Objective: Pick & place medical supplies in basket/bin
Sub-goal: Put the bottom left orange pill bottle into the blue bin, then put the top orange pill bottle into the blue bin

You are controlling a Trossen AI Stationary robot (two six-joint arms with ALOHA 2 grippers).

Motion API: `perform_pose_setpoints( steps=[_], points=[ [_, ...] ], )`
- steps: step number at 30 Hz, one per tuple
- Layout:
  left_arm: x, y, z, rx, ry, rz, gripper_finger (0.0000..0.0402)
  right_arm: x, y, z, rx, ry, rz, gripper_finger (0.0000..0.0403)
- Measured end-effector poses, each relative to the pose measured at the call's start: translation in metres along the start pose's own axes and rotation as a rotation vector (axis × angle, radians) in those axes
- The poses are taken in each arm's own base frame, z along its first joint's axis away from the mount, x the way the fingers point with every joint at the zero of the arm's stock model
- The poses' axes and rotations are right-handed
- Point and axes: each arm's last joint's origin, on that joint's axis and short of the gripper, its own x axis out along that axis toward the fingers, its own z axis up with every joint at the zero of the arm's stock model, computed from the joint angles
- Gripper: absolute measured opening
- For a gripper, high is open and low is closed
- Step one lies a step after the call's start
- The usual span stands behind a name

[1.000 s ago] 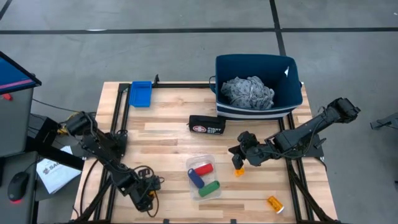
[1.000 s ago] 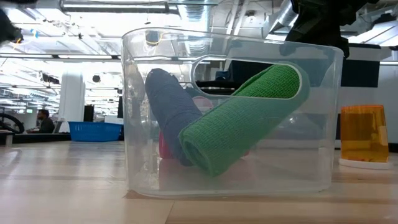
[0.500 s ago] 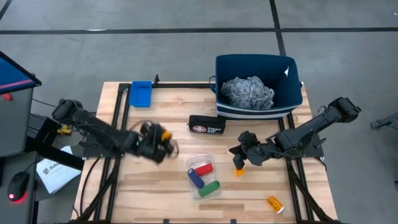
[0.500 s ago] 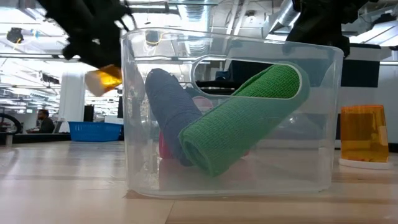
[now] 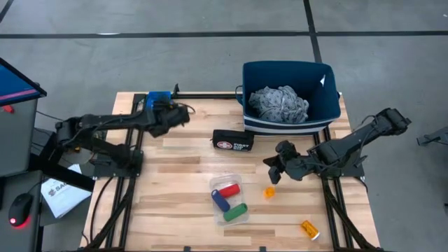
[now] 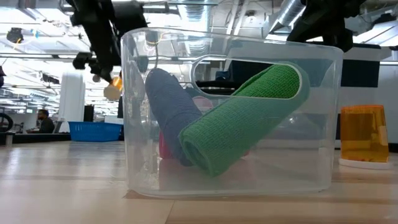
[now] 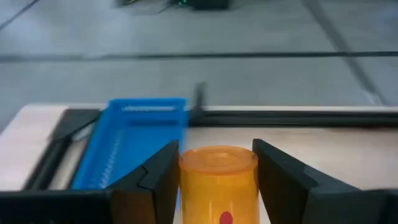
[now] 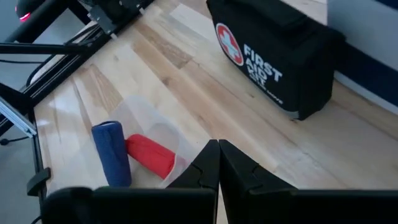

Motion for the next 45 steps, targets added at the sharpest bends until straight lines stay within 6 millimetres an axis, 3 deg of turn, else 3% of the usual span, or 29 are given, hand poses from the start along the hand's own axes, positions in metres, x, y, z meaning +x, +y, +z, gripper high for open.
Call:
perform_pose_setpoints(
  steps=[7, 18, 28, 38, 42, 45],
  points=[
    [0.049, 0.014, 0.01, -0.13, 0.006, 0.214, 0.017, -0.005, -0.005, 0.003, 0.009, -0.005, -0.016, 0.0],
    [0.113, 0.019, 0.002, -0.204, 0.035, 0.382, 0.0175, -0.005, -0.007, 0.004, 0.051, -0.005, -0.027, 0.0],
    [0.147, 0.021, -0.005, -0.288, 0.066, 0.398, 0.0178, -0.005, -0.007, 0.003, 0.105, -0.004, -0.03, 0.0],
    [0.143, 0.028, 0.013, -0.281, 0.014, 0.386, 0.0252, -0.005, -0.007, 0.004, 0.121, -0.006, -0.028, 0.0],
    [0.128, 0.027, 0.024, -0.282, 0.018, 0.312, 0.0276, -0.005, -0.007, 0.004, 0.113, -0.009, -0.03, 0.0],
    [0.106, 0.022, 0.036, -0.26, 0.039, 0.176, 0.0284, -0.005, -0.007, 0.004, 0.108, -0.011, -0.034, 0.0]
  ],
)
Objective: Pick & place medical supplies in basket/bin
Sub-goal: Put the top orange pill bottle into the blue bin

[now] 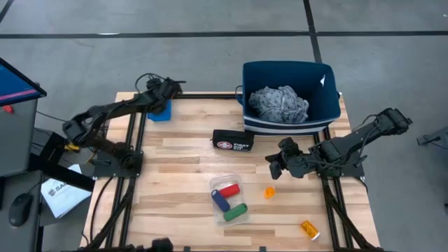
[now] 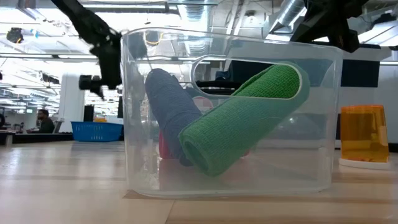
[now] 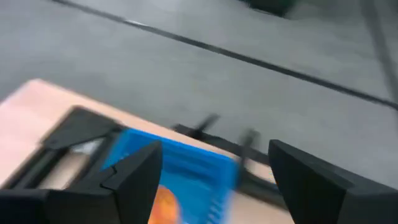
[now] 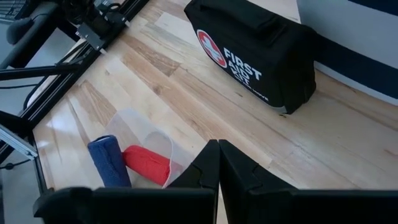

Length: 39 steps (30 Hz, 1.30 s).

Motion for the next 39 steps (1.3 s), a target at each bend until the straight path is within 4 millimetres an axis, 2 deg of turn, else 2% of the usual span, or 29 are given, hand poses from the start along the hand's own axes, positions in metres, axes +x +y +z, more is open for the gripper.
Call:
perform_pose_setpoints(
  steps=[4, 7, 10, 13, 17, 18, 20, 23, 28, 33, 36, 39],
  points=[
    [-0.043, -0.007, 0.011, 0.113, 0.022, -0.26, 0.0285, 0.0, 0.0, 0.0, -0.001, -0.009, -0.003, 0.0],
    [-0.082, -0.011, 0.017, 0.282, 0.088, -0.641, 0.0285, -0.001, 0.001, -0.001, -0.006, -0.006, 0.003, 0.0005],
    [-0.128, -0.011, 0.011, 0.425, 0.149, -1.019, 0.0285, -0.003, 0.002, -0.004, -0.018, 0.001, 0.014, 0.0022],
    [-0.179, -0.003, -0.009, 0.591, 0.2, -1.313, 0.0285, -0.007, 0.004, -0.009, -0.037, 0.016, 0.034, 0.0042],
    [-0.244, 0.017, -0.047, 0.841, 0.217, -1.625, 0.0285, -0.013, 0.007, -0.016, -0.062, 0.049, 0.071, 0.0061],
    [-0.257, 0.022, -0.057, 0.876, 0.213, -1.668, 0.0286, -0.015, 0.008, -0.018, -0.063, 0.058, 0.079, 0.0064],
    [-0.275, 0.03, -0.075, 0.891, 0.213, -1.645, 0.0288, -0.02, 0.008, -0.022, -0.055, 0.079, 0.095, 0.0068],
    [-0.291, 0.033, -0.091, 0.818, 0.163, -1.54, 0.0294, -0.028, 0.008, -0.033, -0.071, 0.143, 0.111, 0.0074],
    [-0.305, 0.026, -0.096, 0.795, 0.096, -1.477, 0.0294, -0.034, 0.007, -0.051, -0.189, 0.238, 0.111, 0.0112],
    [-0.303, 0.019, -0.091, 0.769, 0.088, -1.453, 0.0294, -0.024, 0.003, -0.054, -0.29, 0.378, 0.062, 0.0196],
    [-0.301, 0.018, -0.088, 0.76, 0.085, -1.445, 0.0294, -0.013, 0.002, -0.054, -0.342, 0.41, 0.037, 0.025],
    [-0.299, 0.015, -0.086, 0.744, 0.082, -1.442, 0.0294, -0.003, 0.006, -0.055, -0.372, 0.431, 0.043, 0.0287]
  ],
)
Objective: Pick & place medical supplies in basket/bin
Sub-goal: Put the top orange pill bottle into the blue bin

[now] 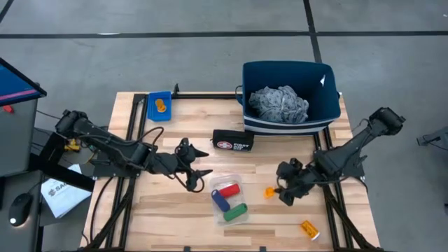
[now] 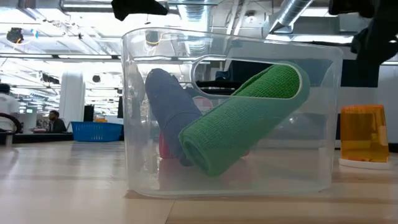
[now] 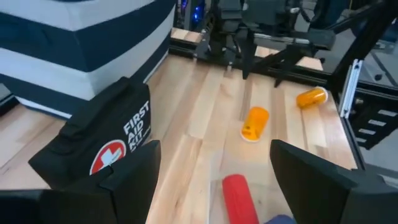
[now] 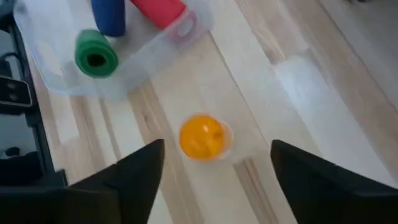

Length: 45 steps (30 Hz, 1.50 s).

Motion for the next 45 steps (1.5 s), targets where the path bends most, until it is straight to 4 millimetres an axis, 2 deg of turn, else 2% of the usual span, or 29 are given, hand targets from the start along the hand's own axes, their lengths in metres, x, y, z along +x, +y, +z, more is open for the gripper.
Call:
perform_pose_setpoints(
  steps=[4, 13, 23, 29, 33, 45],
  points=[
    [-0.001, 0.0, 0.001, -0.004, -0.005, -0.002, 0.0294, 0.015, 0.007, 0.002, -0.037, 0.011, 0.01, 0.0306],
    [-0.002, 0.0, 0.001, -0.003, 0.0, -0.013, 0.0294, 0.049, 0.019, -0.007, -0.056, 0.067, -0.03, 0.0307],
    [-0.002, 0.0, 0.001, -0.002, 0.001, -0.014, 0.0294, 0.069, 0.02, -0.012, -0.106, 0.063, -0.113, 0.0306],
    [-0.002, 0.0, 0.001, -0.002, 0.001, -0.014, 0.0294, 0.072, 0.018, -0.011, -0.107, 0.068, -0.131, 0.0303],
    [-0.002, 0.0, 0.001, -0.001, 0.001, -0.014, 0.0294, 0.072, 0.017, -0.011, -0.107, 0.077, -0.139, 0.0286],
    [-0.002, 0.0, 0.001, -0.001, 0.001, -0.015, 0.0294, 0.066, 0.018, -0.024, -0.087, 0.075, -0.169, 0.0276]
  ],
)
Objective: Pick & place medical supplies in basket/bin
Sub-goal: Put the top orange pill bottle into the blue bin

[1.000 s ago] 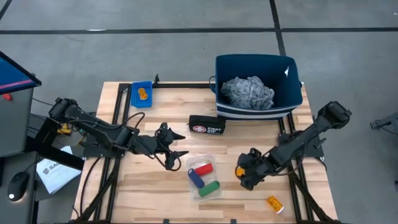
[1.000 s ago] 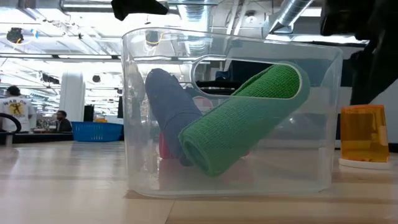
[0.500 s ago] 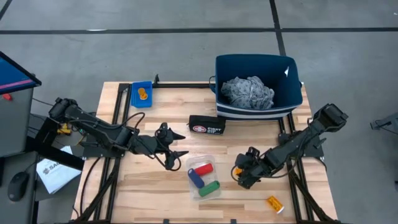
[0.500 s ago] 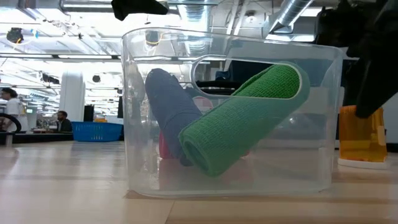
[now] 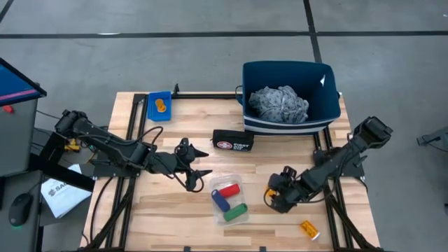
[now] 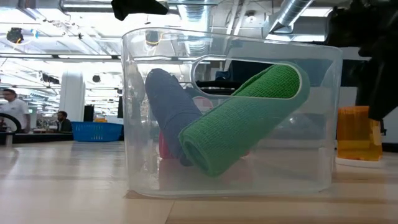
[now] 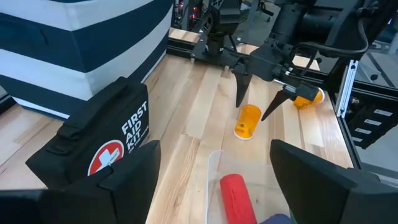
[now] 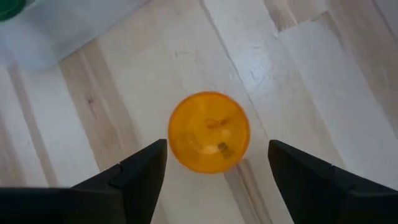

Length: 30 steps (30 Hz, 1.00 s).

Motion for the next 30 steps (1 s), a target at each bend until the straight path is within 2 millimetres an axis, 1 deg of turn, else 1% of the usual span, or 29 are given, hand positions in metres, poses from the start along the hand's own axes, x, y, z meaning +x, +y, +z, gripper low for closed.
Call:
perform_pose_setpoints(
  steps=[6, 10, 14, 19, 23, 30],
  points=[
    [0.0, 0.0, 0.0, 0.0, 0.0, 0.0, 0.0294, 0.009, -0.003, -0.015, 0.042, -0.051, -0.007, 0.0276],
    [0.0, 0.0, 0.0, -0.001, 0.0, -0.001, 0.0294, 0.015, -0.006, -0.027, 0.026, -0.111, -0.01, 0.0276],
    [0.0, 0.0, 0.0, -0.003, 0.0, -0.002, 0.0294, 0.02, -0.011, -0.034, 0.007, -0.159, -0.041, 0.0276],
    [0.0, 0.0, 0.0, -0.025, 0.0, -0.002, 0.0294, 0.028, -0.014, -0.04, -0.01, -0.198, -0.017, 0.0276],
    [0.0, 0.0, 0.0, -0.052, 0.0, -0.002, 0.0294, 0.031, -0.016, -0.042, -0.007, -0.245, -0.021, 0.0276],
    [0.0, 0.0, 0.0, -0.101, 0.0, -0.002, 0.0294, 0.031, -0.015, -0.038, -0.029, -0.318, -0.035, 0.0276]
  ],
)
